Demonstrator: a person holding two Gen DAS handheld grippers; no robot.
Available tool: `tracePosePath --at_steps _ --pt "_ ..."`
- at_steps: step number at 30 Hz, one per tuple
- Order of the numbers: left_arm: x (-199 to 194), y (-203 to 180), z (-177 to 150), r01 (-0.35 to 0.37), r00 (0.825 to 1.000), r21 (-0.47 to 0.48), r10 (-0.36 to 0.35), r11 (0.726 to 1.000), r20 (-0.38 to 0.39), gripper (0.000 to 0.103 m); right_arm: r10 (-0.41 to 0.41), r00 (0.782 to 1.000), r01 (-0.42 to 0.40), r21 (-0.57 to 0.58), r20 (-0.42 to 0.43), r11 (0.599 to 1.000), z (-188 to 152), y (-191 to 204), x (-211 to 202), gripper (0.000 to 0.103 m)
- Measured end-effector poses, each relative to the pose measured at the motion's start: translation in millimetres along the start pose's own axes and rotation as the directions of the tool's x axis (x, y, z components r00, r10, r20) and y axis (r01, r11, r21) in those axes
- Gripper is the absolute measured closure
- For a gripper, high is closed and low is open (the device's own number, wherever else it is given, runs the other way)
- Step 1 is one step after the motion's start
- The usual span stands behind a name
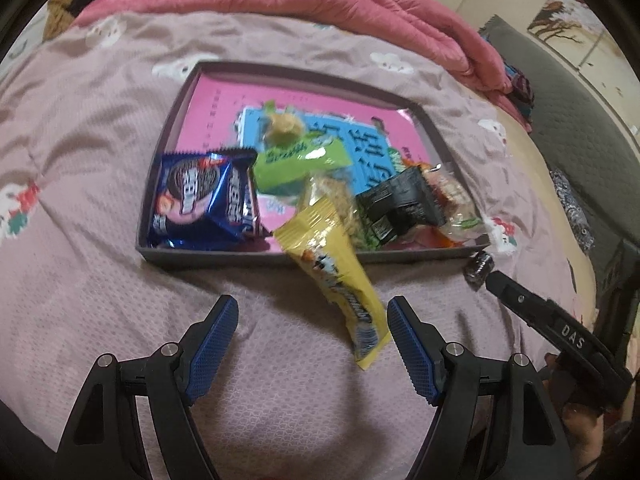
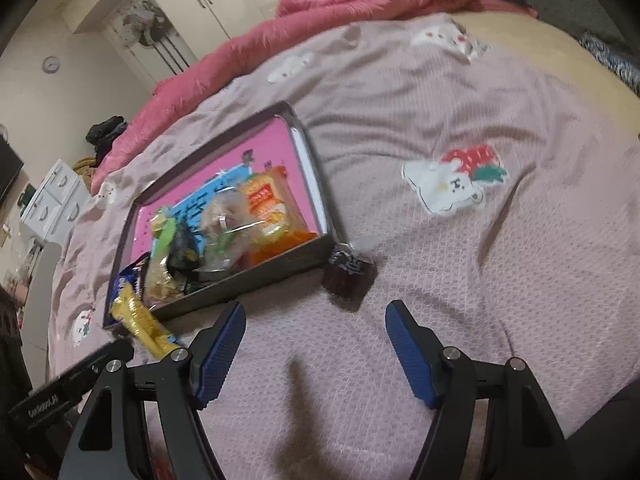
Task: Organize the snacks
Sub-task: 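Move the left tool to the yellow stick snack while the right tool reaches the small dark chocolate, then grasp the yellow stick snack with the left tool while the right tool grasps the dark chocolate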
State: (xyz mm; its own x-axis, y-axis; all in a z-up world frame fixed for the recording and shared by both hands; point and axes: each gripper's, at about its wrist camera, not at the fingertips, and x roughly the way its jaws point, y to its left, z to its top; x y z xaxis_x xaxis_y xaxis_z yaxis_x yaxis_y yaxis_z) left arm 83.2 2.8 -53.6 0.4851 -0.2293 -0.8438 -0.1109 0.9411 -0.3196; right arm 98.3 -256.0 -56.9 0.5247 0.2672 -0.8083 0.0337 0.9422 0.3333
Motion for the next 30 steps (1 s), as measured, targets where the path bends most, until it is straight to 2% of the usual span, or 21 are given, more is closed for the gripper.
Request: tracePosePath --at_steps 2,7,9,13,19,20,24,26,30 --pt "5.5 2.5 -0.3 0.005 1.000 -0.015 -0.006 1.000 -0.011 0.025 -0.027 1.000 0.027 0.003 0.000 1.000 3.7 -4.0 6.8 0.033" --pt "16.4 0.8 -0.5 0.016 0.999 -0.026 -0.016 1.000 -0.032 0.025 -0.104 0.995 0.104 -0.082 0.009 0.991 12.7 -0.5 20.3 0.048" --pt "20.3 -2.2 -0.3 0.020 0.999 -0.023 -0.021 1.000 -0.038 0.025 -0.100 0.995 0.100 -0.099 0.003 0.990 13.9 0.4 24.6 0.057" --pt "29.6 -7.8 0.3 0.016 0.999 -0.018 -0.017 1.000 -0.050 0.025 -0.083 0.996 0.080 -0.115 -0.021 0.990 14.2 0.9 31.6 0.068" --pt "40.3 -11.0 1.2 0.019 0.999 -0.031 -0.021 0.999 -0.048 0.025 -0.020 0.999 0.017 -0.089 -0.031 0.996 13.6 -1.4 26.9 0.070" --pt "40.5 -10.7 1.6 0.027 0.999 -0.035 -0.028 0.999 -0.043 0.027 -0.006 1.000 0.004 -0.090 -0.031 0.996 12.2 0.0 24.4 0.070" --pt "44.2 -12.3 4.1 0.040 0.998 -0.039 -0.041 0.998 -0.045 0.066 0.019 1.000 -0.020 -0.137 -0.005 0.990 6.4 12.3 12.2 0.070" --pt "47.1 -16.4 4.6 0.058 0.997 -0.030 -0.060 0.998 -0.054 0.074 0.031 0.999 -0.026 -0.168 0.024 0.986 4.7 19.7 3.6 0.070" --pt "41.6 -19.2 4.0 0.081 0.996 -0.014 -0.082 0.997 -0.039 0.082 0.077 0.993 -0.055 -0.228 0.091 0.972 2.6 34.5 -14.9 0.070"
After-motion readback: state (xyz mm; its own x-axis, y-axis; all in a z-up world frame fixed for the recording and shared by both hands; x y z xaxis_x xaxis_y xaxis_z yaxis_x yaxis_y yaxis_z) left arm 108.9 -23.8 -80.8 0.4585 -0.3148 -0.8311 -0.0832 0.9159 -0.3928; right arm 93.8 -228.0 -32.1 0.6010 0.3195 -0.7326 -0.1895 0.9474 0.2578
